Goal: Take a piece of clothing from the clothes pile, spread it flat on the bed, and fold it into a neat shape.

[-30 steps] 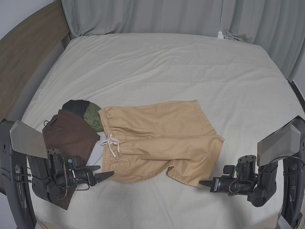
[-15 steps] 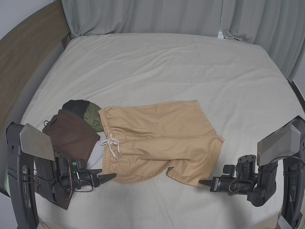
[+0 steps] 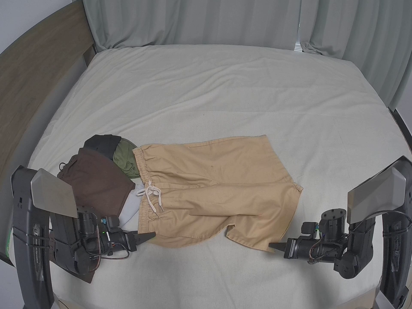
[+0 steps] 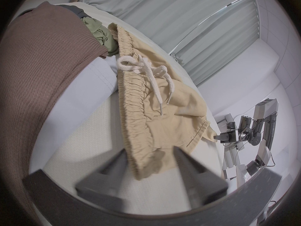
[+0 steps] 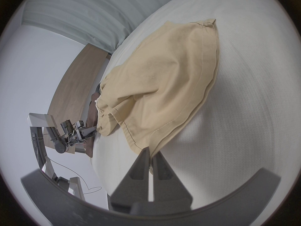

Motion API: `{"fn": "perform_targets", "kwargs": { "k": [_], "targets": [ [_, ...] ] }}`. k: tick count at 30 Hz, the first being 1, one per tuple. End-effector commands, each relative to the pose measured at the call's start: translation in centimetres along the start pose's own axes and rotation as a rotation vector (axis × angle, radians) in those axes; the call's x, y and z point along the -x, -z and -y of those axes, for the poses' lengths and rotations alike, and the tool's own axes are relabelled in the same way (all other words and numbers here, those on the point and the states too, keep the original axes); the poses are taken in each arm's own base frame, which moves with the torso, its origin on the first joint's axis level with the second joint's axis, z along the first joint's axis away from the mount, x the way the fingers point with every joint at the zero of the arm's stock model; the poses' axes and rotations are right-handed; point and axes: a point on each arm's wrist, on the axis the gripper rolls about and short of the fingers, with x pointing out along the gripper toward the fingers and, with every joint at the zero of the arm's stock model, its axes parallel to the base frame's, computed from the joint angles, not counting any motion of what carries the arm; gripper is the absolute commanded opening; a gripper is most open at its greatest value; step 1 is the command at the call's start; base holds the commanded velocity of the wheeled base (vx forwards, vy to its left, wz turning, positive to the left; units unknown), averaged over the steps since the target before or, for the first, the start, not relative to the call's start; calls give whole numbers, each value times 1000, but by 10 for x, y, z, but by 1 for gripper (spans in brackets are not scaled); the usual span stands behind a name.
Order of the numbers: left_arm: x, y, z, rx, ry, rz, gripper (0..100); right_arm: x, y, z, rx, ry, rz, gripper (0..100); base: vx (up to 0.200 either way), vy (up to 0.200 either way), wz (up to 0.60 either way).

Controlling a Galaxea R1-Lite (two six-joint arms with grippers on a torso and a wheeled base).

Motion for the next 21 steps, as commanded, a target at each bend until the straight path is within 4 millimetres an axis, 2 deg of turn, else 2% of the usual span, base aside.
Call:
{"fn": "perform_targets", "kwargs": {
  "k": [1, 10, 15, 21],
  "targets": [
    [-1, 2, -1, 3, 0, -6, 0, 0, 1, 0, -2, 3, -5, 0, 0, 0, 0],
    [4, -1, 4, -11, 3, 1, 0, 12, 4, 3, -3, 26, -19, 0, 0, 0, 0],
    [15, -8, 9, -9, 4, 19, 0, 28, 5, 18, 49, 77, -23, 0, 0, 0, 0],
    [22, -11, 3, -3, -19, 40, 0, 42, 2, 29, 69, 116, -7, 0, 0, 0, 0]
  ]
}}
